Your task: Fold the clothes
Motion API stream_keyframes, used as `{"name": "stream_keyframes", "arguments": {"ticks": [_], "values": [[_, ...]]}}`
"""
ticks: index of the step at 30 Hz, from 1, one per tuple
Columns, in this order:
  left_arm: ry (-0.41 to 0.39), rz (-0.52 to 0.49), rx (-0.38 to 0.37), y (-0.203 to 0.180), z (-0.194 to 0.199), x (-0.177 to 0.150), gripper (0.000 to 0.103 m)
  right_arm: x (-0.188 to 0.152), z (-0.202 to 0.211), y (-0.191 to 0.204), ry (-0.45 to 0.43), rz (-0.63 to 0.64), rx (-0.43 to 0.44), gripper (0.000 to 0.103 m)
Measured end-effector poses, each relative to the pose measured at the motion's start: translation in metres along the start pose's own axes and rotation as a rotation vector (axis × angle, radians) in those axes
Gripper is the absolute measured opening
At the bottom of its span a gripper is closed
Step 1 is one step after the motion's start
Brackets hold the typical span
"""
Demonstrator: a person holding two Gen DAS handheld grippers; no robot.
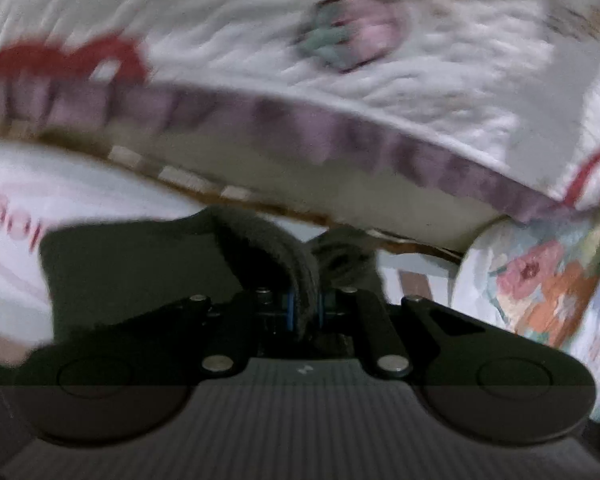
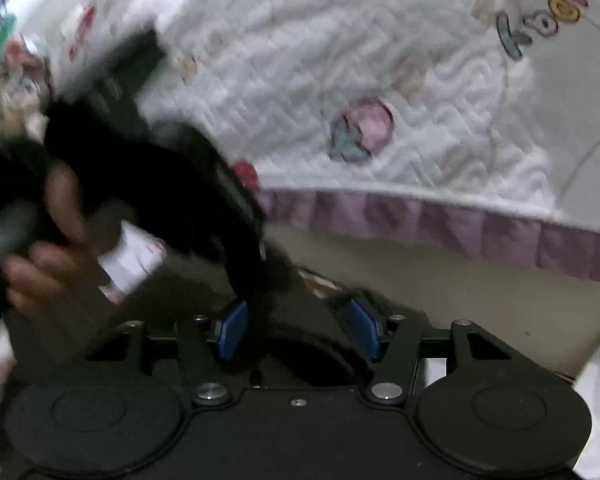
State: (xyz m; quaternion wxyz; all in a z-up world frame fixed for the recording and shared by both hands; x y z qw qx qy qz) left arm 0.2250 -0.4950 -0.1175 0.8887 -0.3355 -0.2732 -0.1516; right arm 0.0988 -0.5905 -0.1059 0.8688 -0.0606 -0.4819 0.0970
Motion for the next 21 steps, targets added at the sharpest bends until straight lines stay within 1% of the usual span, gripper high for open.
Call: {"name": "stream_keyframes", "arguments": {"ticks": [2,3,5,6,7,9,10,11,13,14,17,19,21], "values": [[-0.038,-0.127,-0.007,-0.029,0.007,-0.001,0.009,-0.004,-0.008,-0.007,0.062,-0.010,-0.066,0.061],[-0.053,-0.186,-0.015,-0.043,0.010,-0.002,0.009,-0.007,-0.010,-0.014,0.094,-0.041,-0.095,0.061],[-0.062,-0.262,-0.029,-0.065,0.011,0.001,0.009,-0.013,-0.014,-0.030,0.158,-0.117,-0.149,0.061],[-0.054,-0.274,-0.036,-0.073,0.007,0.003,0.009,-0.016,-0.015,-0.044,0.192,-0.198,-0.157,0.061],[-0.038,-0.270,-0.043,-0.077,0.001,0.007,0.009,-0.022,-0.014,-0.062,0.219,-0.325,-0.140,0.061],[-0.010,-0.270,-0.043,-0.078,-0.018,0.011,0.009,-0.043,-0.009,-0.104,0.241,-0.678,-0.052,0.061],[0.004,-0.272,-0.042,-0.077,-0.028,0.013,0.009,-0.058,-0.008,-0.120,0.249,-0.829,-0.015,0.059],[0.018,-0.273,-0.042,-0.077,-0.037,0.015,0.009,-0.073,-0.006,-0.134,0.260,-0.952,0.005,0.053],[0.055,-0.256,-0.026,-0.069,-0.059,0.015,0.009,-0.094,-0.002,-0.149,0.276,-1.072,-0.004,0.051],[0.064,-0.252,-0.015,-0.066,-0.068,0.014,0.009,-0.102,-0.001,-0.155,0.280,-1.116,-0.004,0.051],[0.081,-0.276,-0.028,-0.069,-0.076,0.011,0.009,-0.100,0.002,-0.156,0.249,-1.127,0.041,0.051],[0.054,-0.304,-0.062,-0.081,-0.067,0.014,0.009,-0.092,0.004,-0.152,0.219,-1.097,0.066,0.051],[0.025,-0.296,-0.092,-0.088,-0.061,0.021,0.009,-0.082,0.004,-0.149,0.199,-1.053,0.079,0.052]]}}
Point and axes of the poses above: each gripper's, at about its wrist camera, not at the fingertips, and z roughly against the way its jaws point, y to its left, x to its top, the point moved 2 cm from there along -z, roughly the way its jaws point, and after that the axes turned 4 degrees about z, right-handed, at the moved point
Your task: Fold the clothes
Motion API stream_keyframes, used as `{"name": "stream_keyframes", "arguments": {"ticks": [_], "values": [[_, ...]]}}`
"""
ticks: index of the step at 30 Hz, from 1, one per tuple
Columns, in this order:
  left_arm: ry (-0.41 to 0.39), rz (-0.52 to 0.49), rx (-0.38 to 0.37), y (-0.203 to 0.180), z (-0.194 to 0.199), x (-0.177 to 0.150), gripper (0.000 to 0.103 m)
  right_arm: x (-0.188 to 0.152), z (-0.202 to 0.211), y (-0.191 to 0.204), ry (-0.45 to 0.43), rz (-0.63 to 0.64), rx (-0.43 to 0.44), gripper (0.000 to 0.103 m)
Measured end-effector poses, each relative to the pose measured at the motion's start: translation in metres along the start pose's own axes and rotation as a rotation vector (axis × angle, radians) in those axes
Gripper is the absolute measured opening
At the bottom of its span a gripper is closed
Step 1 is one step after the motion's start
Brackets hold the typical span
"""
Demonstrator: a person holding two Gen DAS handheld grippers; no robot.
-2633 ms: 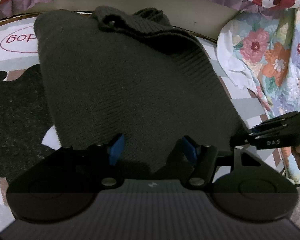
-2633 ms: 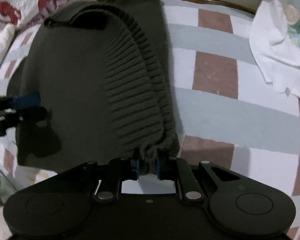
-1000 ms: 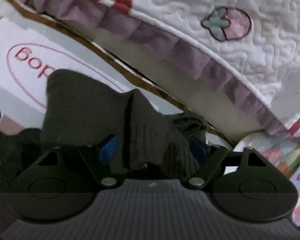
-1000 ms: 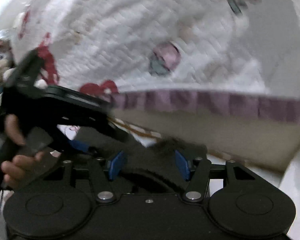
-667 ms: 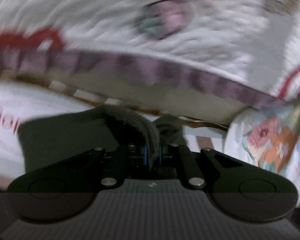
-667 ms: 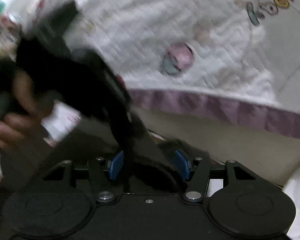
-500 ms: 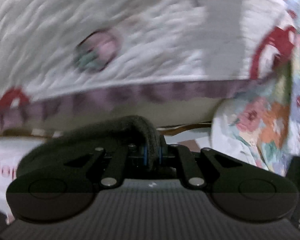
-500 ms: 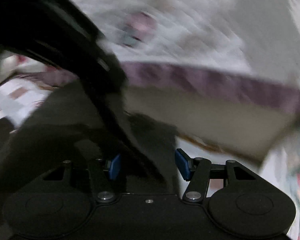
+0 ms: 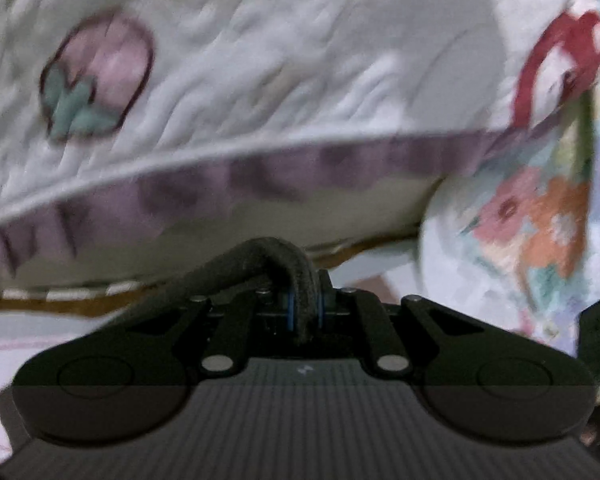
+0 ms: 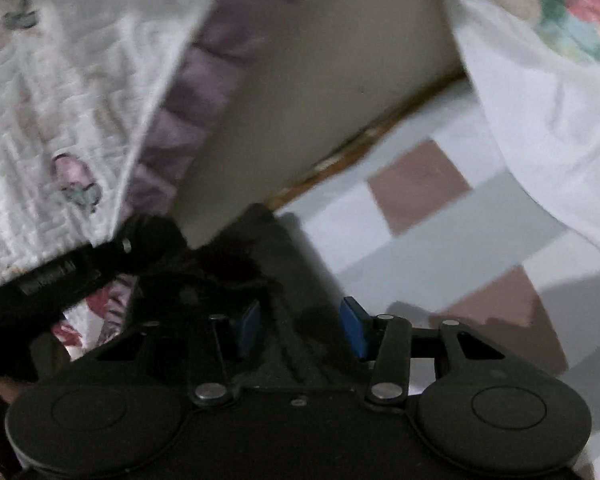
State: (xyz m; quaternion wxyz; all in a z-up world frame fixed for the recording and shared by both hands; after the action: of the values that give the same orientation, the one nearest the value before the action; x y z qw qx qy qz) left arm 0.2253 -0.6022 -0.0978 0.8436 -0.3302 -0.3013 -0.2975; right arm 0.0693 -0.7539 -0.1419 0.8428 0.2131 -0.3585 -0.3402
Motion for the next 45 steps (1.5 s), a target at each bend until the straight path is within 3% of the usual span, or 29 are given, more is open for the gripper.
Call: {"name": "stream_keyframes", "arguments": {"ticks": [3,6,8,10,11,12,13,15,19,24,28,30,33,35,37,41,45], "values": [[0.031,0.035,0.010,0.008,-0.015,0.005,0.009,0.004,-0.005,0.015,0.009,0.096,-0.033,0.061],[0.137,0.091,0.064,0.025,-0.050,-0.010,0.009,-0.005,-0.024,0.028,0.137,0.219,-0.072,0.068],[0.156,0.074,0.097,0.027,-0.061,-0.019,0.009,-0.014,-0.035,0.032,0.185,0.299,-0.155,0.072],[0.162,0.094,0.073,0.023,-0.062,-0.018,0.009,-0.018,-0.037,0.033,0.192,0.331,-0.180,0.074],[0.164,0.108,0.058,0.021,-0.062,-0.018,0.009,-0.018,-0.035,0.033,0.192,0.340,-0.166,0.065],[0.161,0.126,0.020,0.018,-0.059,-0.015,0.009,-0.019,-0.030,0.033,0.199,0.355,-0.130,0.036],[0.156,0.146,-0.027,0.015,-0.055,-0.012,0.009,-0.020,-0.025,0.036,0.203,0.384,-0.105,0.027],[0.141,0.157,-0.084,0.009,-0.048,-0.006,0.009,-0.021,-0.012,0.047,0.192,0.479,-0.099,0.023],[0.143,0.051,0.102,0.008,-0.060,-0.007,0.011,-0.016,-0.004,0.041,0.191,0.467,-0.106,0.020],[0.209,-0.043,0.191,0.010,-0.084,-0.018,0.020,-0.013,-0.009,0.025,0.222,0.414,-0.169,0.025],[0.204,0.012,0.114,0.006,-0.079,0.003,0.050,-0.014,-0.006,0.012,0.253,0.383,-0.184,0.030],[0.169,0.023,0.046,0.001,-0.068,0.012,0.054,-0.018,-0.008,0.010,0.283,0.388,-0.161,0.031],[0.158,0.027,-0.116,-0.009,-0.045,0.022,0.058,-0.018,-0.015,0.009,0.287,0.390,-0.159,0.031],[0.187,0.001,-0.164,-0.016,-0.030,0.024,0.059,-0.018,-0.015,0.010,0.283,0.408,-0.173,0.033],[0.244,-0.018,-0.130,-0.019,-0.015,0.020,0.067,-0.018,-0.014,0.010,0.276,0.419,-0.186,0.034],[0.390,-0.122,-0.011,-0.015,0.026,0.003,0.065,-0.010,-0.015,-0.002,0.251,0.336,-0.162,0.036],[0.599,-0.291,0.179,-0.005,0.079,-0.020,0.057,-0.010,0.004,0.004,0.188,0.253,0.044,0.038]]}}
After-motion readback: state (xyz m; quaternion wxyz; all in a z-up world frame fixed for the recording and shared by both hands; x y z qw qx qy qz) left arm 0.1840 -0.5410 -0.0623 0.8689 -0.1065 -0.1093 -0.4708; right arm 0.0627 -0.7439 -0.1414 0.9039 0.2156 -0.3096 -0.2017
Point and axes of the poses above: each gripper's, at about its wrist camera, not at the fingertips, and z roughly against the way its jaws point, y to its left, x to its top, the point moved 2 cm from there along -z, roughly the way its jaws point, and after that the axes turned 4 degrees about z, right-handed, at the moved point
